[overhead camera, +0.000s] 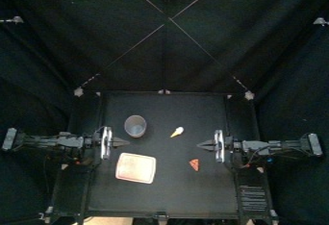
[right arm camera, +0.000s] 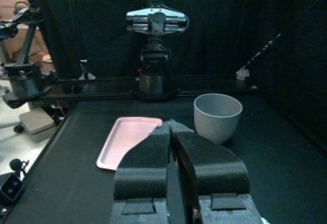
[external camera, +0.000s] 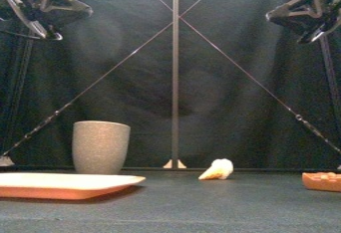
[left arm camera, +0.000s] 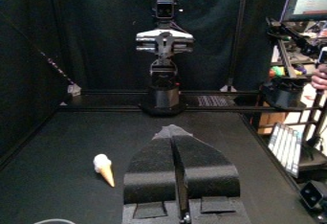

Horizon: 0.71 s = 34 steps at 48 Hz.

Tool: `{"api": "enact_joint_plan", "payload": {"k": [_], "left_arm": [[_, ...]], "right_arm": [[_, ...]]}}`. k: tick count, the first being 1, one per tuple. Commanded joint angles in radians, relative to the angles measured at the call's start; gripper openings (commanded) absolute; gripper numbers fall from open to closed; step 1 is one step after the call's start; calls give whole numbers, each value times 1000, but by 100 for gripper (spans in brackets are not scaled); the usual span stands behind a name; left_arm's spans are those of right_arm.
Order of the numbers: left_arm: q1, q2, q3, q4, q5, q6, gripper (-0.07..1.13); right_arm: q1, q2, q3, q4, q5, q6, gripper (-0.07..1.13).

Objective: Pick the ice cream then place it on the pink plate
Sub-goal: Pick the ice cream

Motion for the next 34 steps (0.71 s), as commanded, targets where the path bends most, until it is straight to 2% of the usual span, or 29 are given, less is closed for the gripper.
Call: {"api": "enact_joint_plan", "payload": {"k": [1, 7, 14, 23, 30, 34], "left_arm": [[25, -2, -3, -2, -23, 3, -7], [26, -3, -2, 0, -21, 5, -2], [21, -3, 0, 0, -23, 5, -2], [23, -3, 5, 2, -21, 5, -2], [23, -5, 6, 2, -23, 5, -2], [23, -5, 6, 2, -23, 5, -2]], "right_arm": [[-40, 41, -14, 8, -6, 8, -1], [-101, 156, -41, 5, 21, 20, 8], [-153, 336, -144, -57, 156, 15, 19], [-206, 537, -319, -212, 407, 25, 52], [-253, 646, -402, -242, 511, 18, 87], [-279, 698, -426, -268, 552, 12, 102]]}}
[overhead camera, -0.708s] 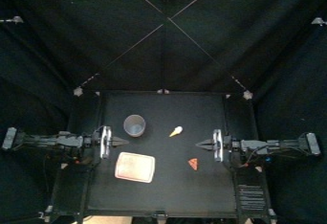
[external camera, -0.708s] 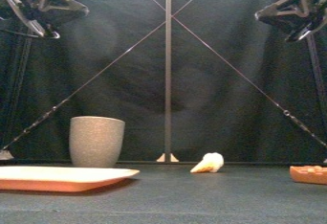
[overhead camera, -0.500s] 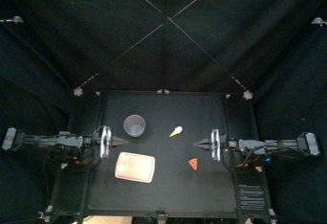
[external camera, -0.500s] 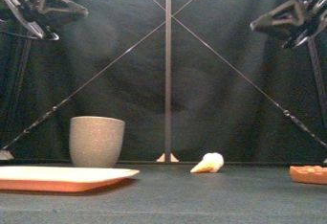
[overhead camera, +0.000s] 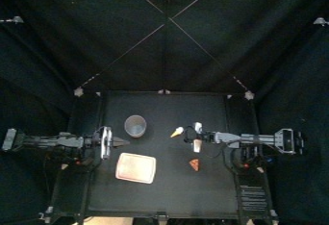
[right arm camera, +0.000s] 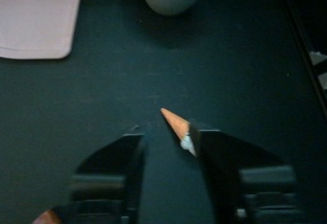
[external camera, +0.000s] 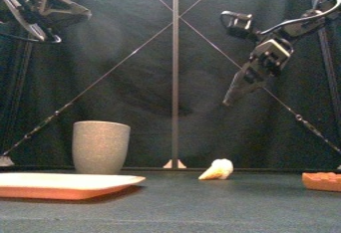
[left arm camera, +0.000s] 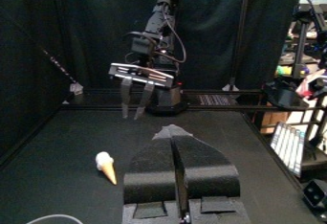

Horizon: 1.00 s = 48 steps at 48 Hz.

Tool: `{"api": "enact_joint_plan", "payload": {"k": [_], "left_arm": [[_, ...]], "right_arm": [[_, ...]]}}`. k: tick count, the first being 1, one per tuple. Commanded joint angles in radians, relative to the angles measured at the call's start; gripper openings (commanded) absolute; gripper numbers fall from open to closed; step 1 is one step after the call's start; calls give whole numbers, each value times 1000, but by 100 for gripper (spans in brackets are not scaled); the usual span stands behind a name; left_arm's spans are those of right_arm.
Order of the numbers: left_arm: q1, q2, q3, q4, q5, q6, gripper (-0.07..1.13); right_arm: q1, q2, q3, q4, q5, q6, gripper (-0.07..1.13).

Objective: Pick the ice cream then place it on the pink plate
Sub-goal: Pick the ice cream

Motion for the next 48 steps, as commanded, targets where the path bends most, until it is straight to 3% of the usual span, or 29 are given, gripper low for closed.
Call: {"api": "enact_joint_plan", "payload": {"k": [1, 13, 48], "left_arm": [[0, 3, -14, 2, -8, 2, -2], [2, 3, -9, 2, -8, 2, -2], [3, 3, -6, 2, -3, 3, -2]], "right_arm": [[-37, 51, -54, -37, 55, -9, 104], [-107, 229, -129, -158, 201, -6, 105], [-86, 454, -295, -94, 219, -14, 99]]}}
